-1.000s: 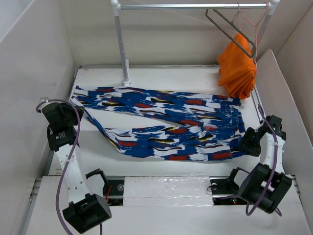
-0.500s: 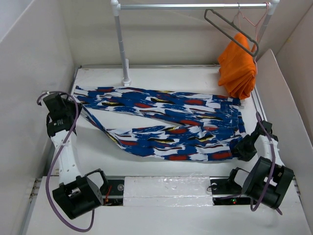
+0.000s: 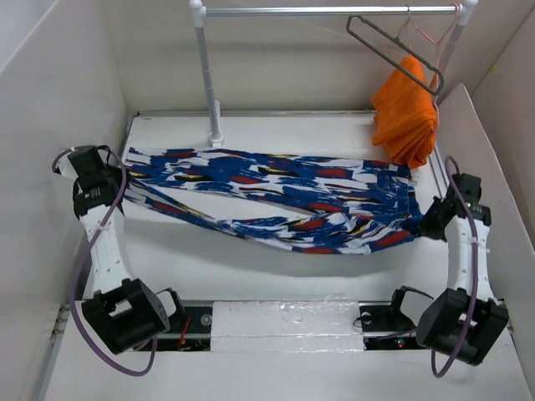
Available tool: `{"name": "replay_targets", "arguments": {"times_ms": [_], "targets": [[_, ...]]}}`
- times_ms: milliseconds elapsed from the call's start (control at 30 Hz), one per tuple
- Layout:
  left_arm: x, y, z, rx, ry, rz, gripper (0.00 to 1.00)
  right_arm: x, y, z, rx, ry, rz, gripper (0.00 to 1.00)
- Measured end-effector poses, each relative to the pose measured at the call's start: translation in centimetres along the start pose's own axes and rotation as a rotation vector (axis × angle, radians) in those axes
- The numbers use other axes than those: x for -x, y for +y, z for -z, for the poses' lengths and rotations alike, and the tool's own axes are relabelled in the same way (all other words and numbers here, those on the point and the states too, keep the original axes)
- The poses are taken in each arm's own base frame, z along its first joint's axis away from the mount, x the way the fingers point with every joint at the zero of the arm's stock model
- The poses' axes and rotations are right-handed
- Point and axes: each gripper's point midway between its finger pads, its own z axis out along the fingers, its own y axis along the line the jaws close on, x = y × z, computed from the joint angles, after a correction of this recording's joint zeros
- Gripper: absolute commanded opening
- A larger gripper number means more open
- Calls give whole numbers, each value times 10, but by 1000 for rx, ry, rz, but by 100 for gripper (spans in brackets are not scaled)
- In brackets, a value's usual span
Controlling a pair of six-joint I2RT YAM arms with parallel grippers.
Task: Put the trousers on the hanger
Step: Fold the trousers at the center of the board.
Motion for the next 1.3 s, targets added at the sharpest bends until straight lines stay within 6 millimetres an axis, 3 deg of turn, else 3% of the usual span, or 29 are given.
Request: {"name": "replay_targets", "arguments": {"times_ms": [133,400,600,833,1000,1067,1100,1133,1167,1233,1300], "targets": [[12,5,-16,71,-28,-13,0,45,22,12,30,-40,86,0],[23,11,-27,179,-110,-73,0,104,87,-12,167,-61,187,0],[46,-28,-46,214,-201,-150,0,136,117,-49,241,-49,188,0],[39,-40,-106,325,-175,-272,0,159,135,-81,283,-19,157,0],[30,-75,-169,350,-171,-364,0,174,153,-105,312,-45,146,4],[26,-85,-188,347,-169,-388,9,180,159,-110,322,-65,132,13],[27,-89,-196,344,-175,-397,27,183,163,-112,327,-78,127,20],[28,-91,-203,343,-180,-407,47,186,167,-113,333,-88,121,48],[31,-93,-208,340,-185,-413,56,190,169,-115,335,-101,110,59],[32,-91,-214,340,-180,-423,70,196,175,-118,347,-124,105,72],[35,-89,-215,346,-179,-430,80,199,180,-120,356,-129,108,75]]}}
